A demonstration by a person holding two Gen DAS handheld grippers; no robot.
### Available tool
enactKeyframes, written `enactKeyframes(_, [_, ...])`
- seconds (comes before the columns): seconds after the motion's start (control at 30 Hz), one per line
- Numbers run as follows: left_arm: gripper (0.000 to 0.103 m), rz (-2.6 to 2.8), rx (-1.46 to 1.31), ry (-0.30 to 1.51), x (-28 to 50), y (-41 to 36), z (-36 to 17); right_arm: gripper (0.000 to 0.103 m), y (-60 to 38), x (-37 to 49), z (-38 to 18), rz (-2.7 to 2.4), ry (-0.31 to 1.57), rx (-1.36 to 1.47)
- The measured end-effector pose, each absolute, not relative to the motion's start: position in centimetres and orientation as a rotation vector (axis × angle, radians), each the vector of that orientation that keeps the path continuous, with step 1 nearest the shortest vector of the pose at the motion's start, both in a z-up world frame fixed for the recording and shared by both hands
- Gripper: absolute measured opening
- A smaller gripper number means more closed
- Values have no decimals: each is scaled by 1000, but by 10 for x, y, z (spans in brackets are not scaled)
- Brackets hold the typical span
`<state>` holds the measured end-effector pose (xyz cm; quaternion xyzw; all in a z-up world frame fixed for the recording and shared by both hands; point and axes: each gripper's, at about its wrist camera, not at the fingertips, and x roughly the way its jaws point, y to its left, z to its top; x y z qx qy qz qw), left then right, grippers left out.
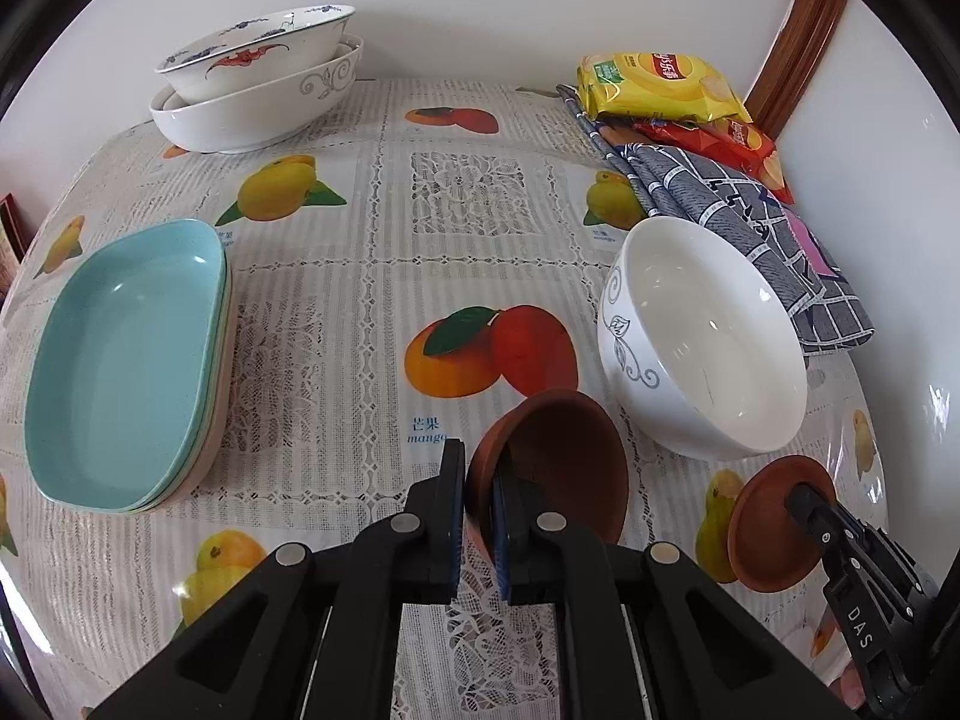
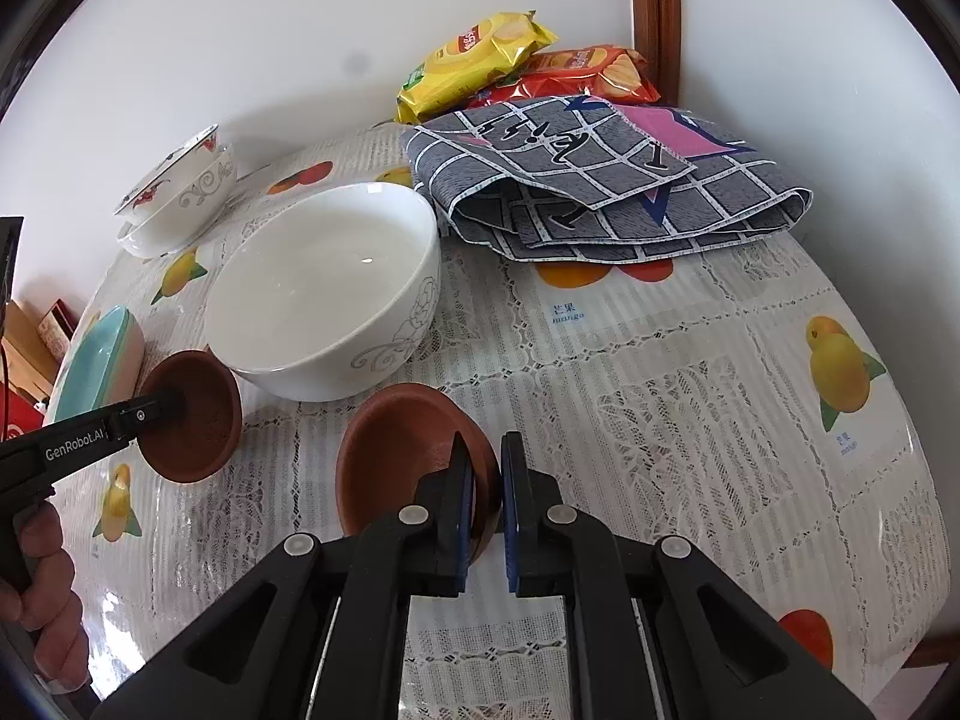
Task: Organize plates and bowls
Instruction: 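Close the right gripper on a terracotta pot rim while the left gripper grasps another pot, then carry the right gripper's pot over the white bowl while the left gripper holds its pot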
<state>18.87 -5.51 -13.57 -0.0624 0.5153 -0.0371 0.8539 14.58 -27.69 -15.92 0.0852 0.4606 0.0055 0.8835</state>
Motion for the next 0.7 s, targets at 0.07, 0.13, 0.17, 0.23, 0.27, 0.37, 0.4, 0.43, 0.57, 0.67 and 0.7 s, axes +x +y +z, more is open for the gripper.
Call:
enactKeyframes(0.07, [8,-86,-142,1079,185,-52,-133,9,-275,143,-158,11,958,180])
enactKeyframes(0.13, [8,-87,-144,1073,181,-49,-129,9,-273,139,-155,11,957,183])
enactKeyframes(0.17, [8,-87,-144,1068,179,-48,-126,9,-273,138,-153,12,954,185])
enactKeyframes(0.23, [8,-90,-149,1055,176,-45,-120,9,-271,134,-148,19,944,188])
enactKeyframes(0.27, [8,-89,-150,1049,175,-43,-117,9,-270,133,-146,21,939,188])
enactKeyframes(0.37, [8,-88,-149,1029,170,-39,-108,9,-267,131,-135,14,915,177])
enactKeyframes(0.4, [8,-90,-147,1021,168,-38,-104,9,-266,130,-132,10,907,174])
enactKeyframes(0.43, [8,-89,-148,1014,167,-36,-102,9,-266,130,-128,7,900,172])
enactKeyframes(0.57, [8,-94,-159,990,161,-28,-90,9,-263,129,-113,-3,867,164])
enactKeyframes(0.67, [8,-93,-163,977,159,-24,-83,9,-262,129,-103,-13,848,162])
enactKeyframes(0.7, [8,-95,-169,972,159,-22,-80,9,-262,130,-100,-18,846,166])
